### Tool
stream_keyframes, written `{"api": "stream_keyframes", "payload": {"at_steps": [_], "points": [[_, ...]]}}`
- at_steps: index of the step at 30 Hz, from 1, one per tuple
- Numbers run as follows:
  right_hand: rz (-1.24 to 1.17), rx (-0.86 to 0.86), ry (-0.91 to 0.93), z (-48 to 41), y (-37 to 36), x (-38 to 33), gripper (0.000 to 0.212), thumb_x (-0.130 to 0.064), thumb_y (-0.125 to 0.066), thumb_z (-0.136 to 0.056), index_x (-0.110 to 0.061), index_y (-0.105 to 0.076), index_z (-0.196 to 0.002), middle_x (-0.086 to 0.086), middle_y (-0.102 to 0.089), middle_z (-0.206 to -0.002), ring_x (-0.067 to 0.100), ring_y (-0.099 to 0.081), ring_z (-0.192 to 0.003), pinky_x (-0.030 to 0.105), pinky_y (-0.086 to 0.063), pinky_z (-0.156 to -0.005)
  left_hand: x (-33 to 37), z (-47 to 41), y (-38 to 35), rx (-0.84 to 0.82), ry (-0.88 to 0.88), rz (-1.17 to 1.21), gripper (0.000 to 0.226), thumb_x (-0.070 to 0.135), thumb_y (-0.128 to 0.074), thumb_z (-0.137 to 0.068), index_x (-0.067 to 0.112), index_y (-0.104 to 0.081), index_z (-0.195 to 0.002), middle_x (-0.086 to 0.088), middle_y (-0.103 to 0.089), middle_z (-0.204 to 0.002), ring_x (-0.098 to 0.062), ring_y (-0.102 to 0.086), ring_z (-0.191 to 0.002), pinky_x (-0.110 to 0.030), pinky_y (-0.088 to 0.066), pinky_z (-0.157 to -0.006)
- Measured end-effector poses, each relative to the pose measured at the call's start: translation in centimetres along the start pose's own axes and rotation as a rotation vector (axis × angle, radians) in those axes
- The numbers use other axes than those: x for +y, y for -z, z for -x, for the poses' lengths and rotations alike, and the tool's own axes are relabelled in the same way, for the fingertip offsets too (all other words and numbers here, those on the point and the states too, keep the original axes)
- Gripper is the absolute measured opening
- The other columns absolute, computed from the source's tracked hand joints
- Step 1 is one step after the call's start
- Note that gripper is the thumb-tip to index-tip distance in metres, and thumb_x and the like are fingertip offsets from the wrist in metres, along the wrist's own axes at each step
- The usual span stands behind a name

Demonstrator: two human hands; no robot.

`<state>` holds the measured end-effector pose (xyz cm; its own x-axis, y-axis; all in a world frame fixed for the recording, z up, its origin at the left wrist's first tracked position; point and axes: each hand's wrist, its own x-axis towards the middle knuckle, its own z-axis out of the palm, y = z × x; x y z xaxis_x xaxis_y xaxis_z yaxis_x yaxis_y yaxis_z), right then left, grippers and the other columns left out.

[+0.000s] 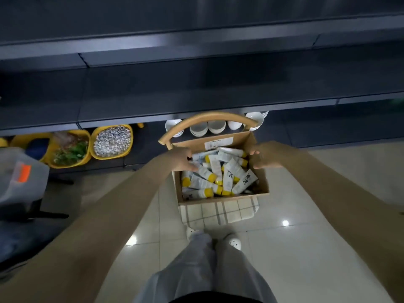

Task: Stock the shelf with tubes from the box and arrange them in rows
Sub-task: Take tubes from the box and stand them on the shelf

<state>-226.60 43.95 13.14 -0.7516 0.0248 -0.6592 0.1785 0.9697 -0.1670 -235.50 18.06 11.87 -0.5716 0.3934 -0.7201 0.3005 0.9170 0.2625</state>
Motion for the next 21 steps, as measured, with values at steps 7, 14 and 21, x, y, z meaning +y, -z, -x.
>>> {"api": "stream_keyframes", "payload": {"at_steps": [7, 14, 21], "points": [[-0.037, -0.024, -0.001, -4.2, -4.8, 1.2, 0.046, -0.036, -0.068, -0.080, -0.023, -0.053, -0.121, 0.003, -0.060, -0.117, 0.021, -0.057, -0.102, 0.038, -0.050, -0.087, -3.2, -4.1, -4.6, 0.014, 0.026, 0.137, 0.060, 0.042, -0.064, -0.085, 0.011, -0.046, -0.134, -0.008, -0.053, -0.133, -0.024, -0.052, -0.117, -0.029, -0.040, -0.084], [-0.156, -0.043, -0.030, -11.3, -9.6, 3.4, 0.058, -0.033, -0.069, -0.082, -0.024, -0.046, -0.134, 0.006, -0.055, -0.129, 0.023, -0.058, -0.108, 0.037, -0.050, -0.090, -4.8, -11.5, -8.8, 0.081, 0.104, 0.149, 0.062, 0.049, -0.061, -0.085, 0.015, -0.045, -0.134, -0.006, -0.056, -0.127, -0.025, -0.054, -0.114, -0.033, -0.046, -0.087], [-0.180, -0.065, -0.005, -19.5, -12.3, 5.1, 0.065, -0.026, -0.067, -0.085, -0.018, -0.037, -0.142, 0.008, -0.045, -0.141, 0.026, -0.049, -0.121, 0.030, -0.039, -0.092, -4.3, -19.7, -10.3, 0.326, 0.252, 0.167, 0.052, 0.050, -0.057, -0.087, 0.017, -0.050, -0.127, -0.005, -0.055, -0.123, -0.023, -0.055, -0.110, -0.035, -0.047, -0.075]]}}
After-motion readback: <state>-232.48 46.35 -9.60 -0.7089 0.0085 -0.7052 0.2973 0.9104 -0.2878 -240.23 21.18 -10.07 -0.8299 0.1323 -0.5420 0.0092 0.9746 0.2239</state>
